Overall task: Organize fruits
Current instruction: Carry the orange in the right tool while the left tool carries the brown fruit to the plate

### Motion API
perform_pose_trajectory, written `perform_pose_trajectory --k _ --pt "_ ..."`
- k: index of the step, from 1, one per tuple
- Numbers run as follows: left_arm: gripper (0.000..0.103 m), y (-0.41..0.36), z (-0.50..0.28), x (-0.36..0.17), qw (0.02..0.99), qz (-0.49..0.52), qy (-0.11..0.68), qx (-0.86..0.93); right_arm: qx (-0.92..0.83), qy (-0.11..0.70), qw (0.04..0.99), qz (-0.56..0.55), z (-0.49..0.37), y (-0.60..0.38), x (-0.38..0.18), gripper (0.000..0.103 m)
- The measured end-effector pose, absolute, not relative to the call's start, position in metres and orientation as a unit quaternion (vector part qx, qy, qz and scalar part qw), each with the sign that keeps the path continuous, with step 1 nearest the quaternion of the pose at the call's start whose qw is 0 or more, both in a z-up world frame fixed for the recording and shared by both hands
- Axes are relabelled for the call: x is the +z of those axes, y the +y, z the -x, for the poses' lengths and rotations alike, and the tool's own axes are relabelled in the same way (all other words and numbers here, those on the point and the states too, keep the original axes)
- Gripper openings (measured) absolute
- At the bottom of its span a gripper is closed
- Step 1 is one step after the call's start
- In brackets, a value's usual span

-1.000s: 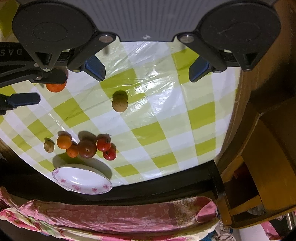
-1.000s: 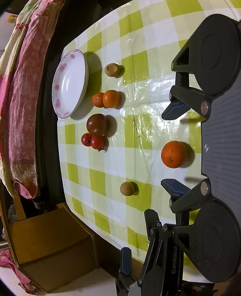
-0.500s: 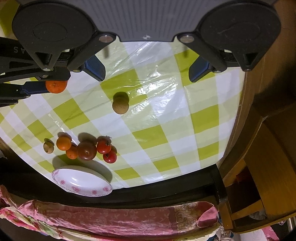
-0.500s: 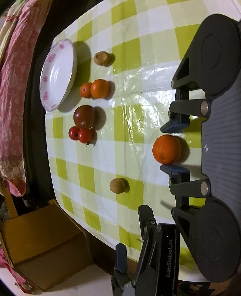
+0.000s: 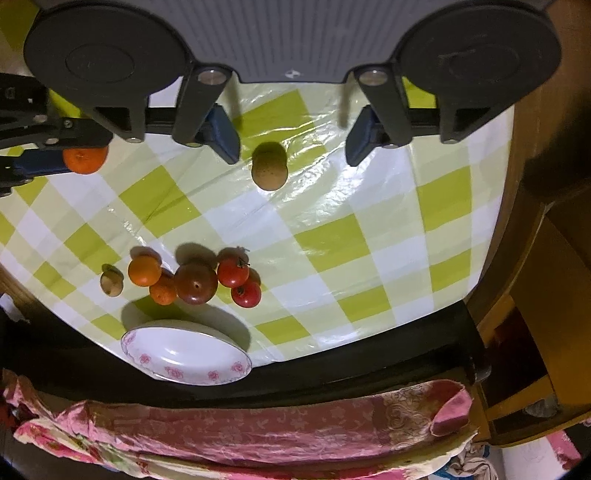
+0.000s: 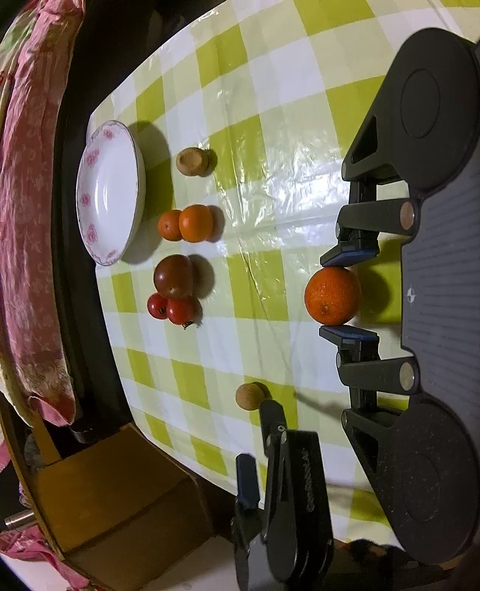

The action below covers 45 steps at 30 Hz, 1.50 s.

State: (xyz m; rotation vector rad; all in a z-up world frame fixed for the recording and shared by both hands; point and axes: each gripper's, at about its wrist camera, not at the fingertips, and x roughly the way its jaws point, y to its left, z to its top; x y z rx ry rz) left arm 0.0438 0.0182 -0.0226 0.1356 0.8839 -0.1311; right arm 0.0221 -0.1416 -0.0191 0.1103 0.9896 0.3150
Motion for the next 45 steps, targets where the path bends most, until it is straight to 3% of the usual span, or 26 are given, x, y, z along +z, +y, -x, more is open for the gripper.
perform_pose_trajectory --k 4,9,12,24,45 --pt "0.051 0.018 -0.053 -0.027 0.9 -0.052 0.427 -0.07 0.151 0.476 0.864 -0.058 -0.023 -0.144 -0.02 0.03" --pt "0.044 0.015 -0.063 -0.031 0.9 -0.039 0.427 -0.081 0.148 0.478 0.864 -0.064 -0.024 -0.147 -0.022 0.03" --pt "0.033 0.009 -0.066 -0.035 0.896 -0.045 0.433 -0.088 0.141 0.479 0.864 -0.067 -0.024 -0.15 -0.023 0.03" --pt "0.033 0.002 -0.071 -0.008 0.892 -0.041 0.436 -0.108 0.114 0.46 0.877 -0.081 -0.043 -0.169 -0.001 0.03" --pt "0.032 -0.061 -0.176 0.02 0.897 -0.064 0.398 -0.18 0.079 0.435 0.894 -0.068 -0.153 -0.186 0.01 0.03"
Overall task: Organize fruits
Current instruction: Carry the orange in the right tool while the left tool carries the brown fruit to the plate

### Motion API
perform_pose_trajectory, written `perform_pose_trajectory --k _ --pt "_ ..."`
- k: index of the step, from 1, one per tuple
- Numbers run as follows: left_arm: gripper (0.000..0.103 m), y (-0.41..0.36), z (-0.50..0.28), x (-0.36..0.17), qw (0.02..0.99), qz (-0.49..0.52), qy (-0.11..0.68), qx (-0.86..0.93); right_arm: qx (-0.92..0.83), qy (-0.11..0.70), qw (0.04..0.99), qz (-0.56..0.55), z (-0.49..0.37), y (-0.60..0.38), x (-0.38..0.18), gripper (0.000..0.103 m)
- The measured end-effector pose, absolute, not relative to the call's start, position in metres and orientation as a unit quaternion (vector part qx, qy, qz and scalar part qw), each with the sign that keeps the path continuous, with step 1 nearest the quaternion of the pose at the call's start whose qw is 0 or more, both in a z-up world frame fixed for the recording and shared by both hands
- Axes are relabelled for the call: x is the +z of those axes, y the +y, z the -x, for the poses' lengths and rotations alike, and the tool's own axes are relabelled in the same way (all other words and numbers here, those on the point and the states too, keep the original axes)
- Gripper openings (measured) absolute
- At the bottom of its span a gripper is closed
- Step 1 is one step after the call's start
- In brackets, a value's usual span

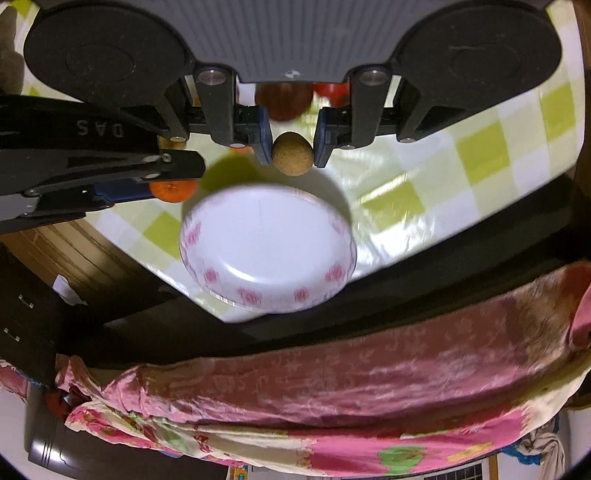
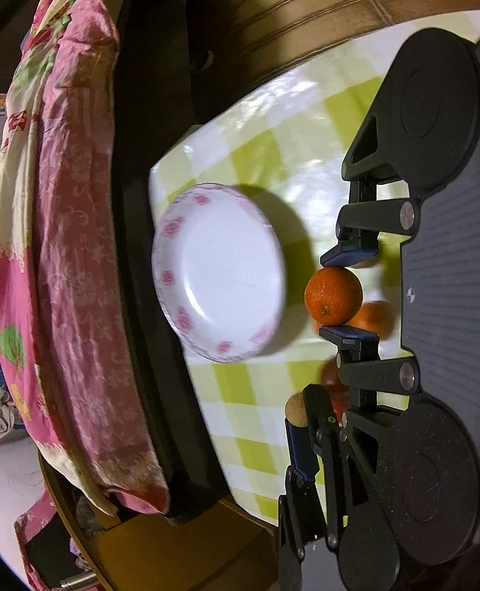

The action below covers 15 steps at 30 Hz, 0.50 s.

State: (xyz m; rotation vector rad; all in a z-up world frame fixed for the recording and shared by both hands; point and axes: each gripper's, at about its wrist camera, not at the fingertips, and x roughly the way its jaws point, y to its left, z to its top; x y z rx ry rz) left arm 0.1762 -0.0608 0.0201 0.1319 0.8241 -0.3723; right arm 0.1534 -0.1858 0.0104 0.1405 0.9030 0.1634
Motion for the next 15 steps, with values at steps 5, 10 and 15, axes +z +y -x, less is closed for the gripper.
perform_pose_trajectory --k 5,10,15 --pt "0.032 -0.068 -0.205 0.022 0.9 -0.065 0.391 -0.179 0.078 0.429 0.897 -0.07 -0.182 -0.195 0.011 0.03" --pt "0.032 -0.078 -0.227 0.017 0.898 -0.081 0.392 -0.182 0.081 0.43 0.897 -0.061 -0.204 -0.202 0.007 0.03" --pt "0.032 -0.081 -0.242 0.005 0.893 -0.081 0.404 -0.181 0.084 0.436 0.894 -0.056 -0.221 -0.207 -0.003 0.03"
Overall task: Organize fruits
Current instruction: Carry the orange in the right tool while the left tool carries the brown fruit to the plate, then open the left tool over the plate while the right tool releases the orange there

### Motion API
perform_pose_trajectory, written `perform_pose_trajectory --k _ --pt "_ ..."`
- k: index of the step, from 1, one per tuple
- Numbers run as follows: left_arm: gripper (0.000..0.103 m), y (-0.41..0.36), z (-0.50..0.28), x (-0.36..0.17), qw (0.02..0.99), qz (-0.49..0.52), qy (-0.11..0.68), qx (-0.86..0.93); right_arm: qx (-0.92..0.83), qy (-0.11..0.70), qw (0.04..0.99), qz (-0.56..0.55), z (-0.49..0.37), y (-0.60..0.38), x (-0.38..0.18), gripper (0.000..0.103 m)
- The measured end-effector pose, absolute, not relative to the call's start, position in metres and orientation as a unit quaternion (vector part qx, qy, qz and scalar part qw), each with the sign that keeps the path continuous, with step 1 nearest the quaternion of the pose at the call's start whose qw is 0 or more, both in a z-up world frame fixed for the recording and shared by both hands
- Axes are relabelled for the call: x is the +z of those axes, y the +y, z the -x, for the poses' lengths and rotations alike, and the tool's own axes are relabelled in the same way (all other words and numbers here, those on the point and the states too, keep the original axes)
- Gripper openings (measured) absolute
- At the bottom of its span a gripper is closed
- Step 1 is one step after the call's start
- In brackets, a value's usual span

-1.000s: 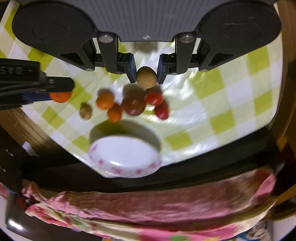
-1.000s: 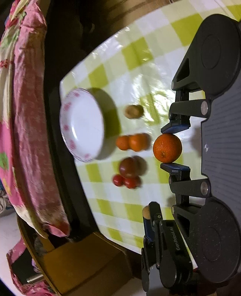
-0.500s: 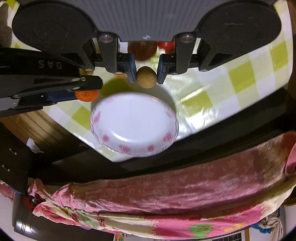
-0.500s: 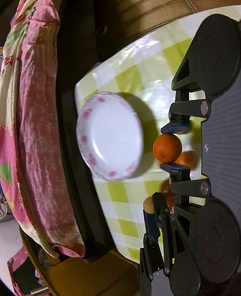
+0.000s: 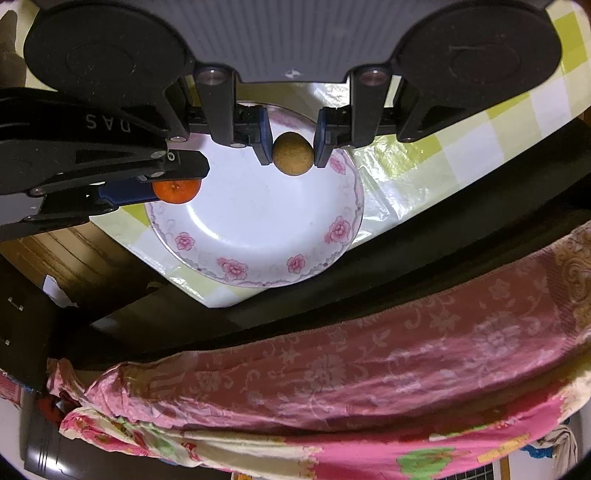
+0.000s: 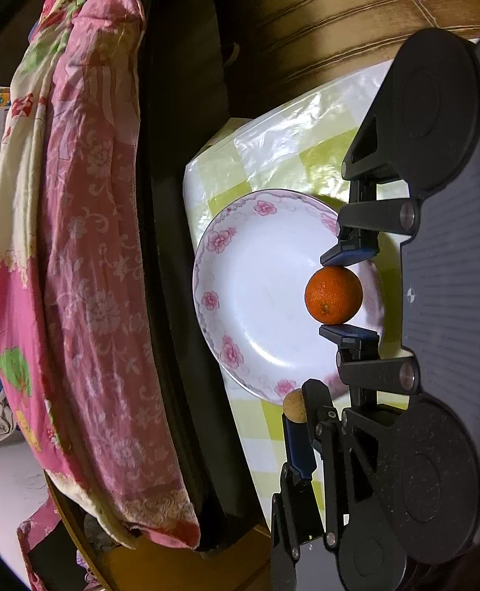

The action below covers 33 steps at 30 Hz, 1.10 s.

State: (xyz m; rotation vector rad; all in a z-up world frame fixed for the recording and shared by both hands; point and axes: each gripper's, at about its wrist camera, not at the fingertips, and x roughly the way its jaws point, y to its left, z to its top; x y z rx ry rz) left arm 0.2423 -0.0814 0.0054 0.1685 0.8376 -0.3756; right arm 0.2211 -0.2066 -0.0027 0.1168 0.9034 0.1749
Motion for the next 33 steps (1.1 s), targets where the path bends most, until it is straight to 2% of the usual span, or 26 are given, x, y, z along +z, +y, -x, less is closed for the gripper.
perform_pose_trajectory --k 25,33 --pt "0.032 -0.093 -0.259 -0.014 0.885 -0.087 0.42 -0.183 0.085 0.442 0.892 -0.029 -0.244 -0.212 -0.021 0.034" --pt "0.035 -0.091 -0.258 -0.014 0.886 -0.084 0.419 -0.182 0.08 0.437 0.895 -0.033 -0.242 -0.215 -0.019 0.036"
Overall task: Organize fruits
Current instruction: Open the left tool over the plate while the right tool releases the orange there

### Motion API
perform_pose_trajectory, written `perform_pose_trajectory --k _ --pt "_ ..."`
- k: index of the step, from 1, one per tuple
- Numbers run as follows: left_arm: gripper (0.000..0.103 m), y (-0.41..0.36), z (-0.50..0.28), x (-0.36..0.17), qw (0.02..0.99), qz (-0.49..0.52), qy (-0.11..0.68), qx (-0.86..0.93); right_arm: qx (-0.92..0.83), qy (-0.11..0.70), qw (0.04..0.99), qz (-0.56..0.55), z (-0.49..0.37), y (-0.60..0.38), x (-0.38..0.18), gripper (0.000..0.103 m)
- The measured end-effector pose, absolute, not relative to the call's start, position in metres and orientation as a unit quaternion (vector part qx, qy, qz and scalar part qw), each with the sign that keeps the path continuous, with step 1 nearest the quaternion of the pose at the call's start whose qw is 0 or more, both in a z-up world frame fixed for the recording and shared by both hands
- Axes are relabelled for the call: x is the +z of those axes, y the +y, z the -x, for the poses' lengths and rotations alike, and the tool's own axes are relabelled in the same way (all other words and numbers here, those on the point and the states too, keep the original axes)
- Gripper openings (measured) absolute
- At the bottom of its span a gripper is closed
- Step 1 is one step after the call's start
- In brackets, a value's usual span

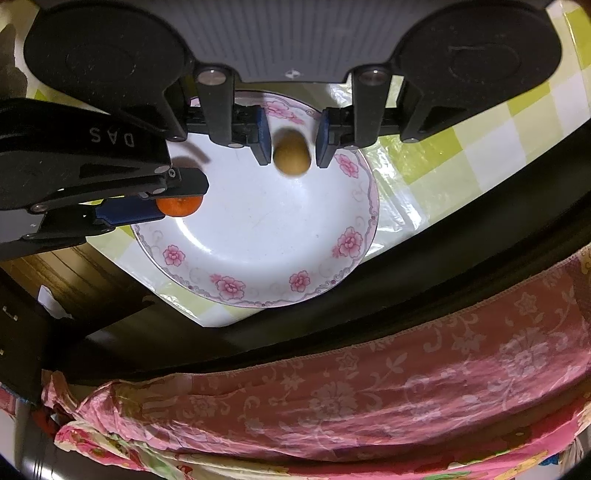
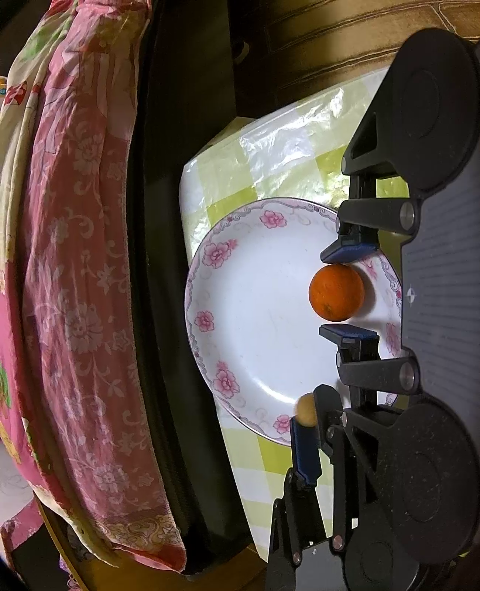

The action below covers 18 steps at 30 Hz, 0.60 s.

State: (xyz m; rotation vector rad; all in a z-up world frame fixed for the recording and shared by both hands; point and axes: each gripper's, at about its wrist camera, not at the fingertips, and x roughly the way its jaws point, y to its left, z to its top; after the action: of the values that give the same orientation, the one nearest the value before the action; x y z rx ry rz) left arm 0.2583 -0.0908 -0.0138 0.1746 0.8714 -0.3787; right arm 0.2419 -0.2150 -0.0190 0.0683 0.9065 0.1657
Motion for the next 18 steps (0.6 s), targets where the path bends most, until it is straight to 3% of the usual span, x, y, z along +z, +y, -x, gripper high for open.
perform_pose_trajectory --k 18 --pt "0.044 -0.085 -0.251 -0.002 0.89 -0.077 0.414 -0.177 0.078 0.419 0.904 -0.036 -0.236 -0.219 -0.005 0.039"
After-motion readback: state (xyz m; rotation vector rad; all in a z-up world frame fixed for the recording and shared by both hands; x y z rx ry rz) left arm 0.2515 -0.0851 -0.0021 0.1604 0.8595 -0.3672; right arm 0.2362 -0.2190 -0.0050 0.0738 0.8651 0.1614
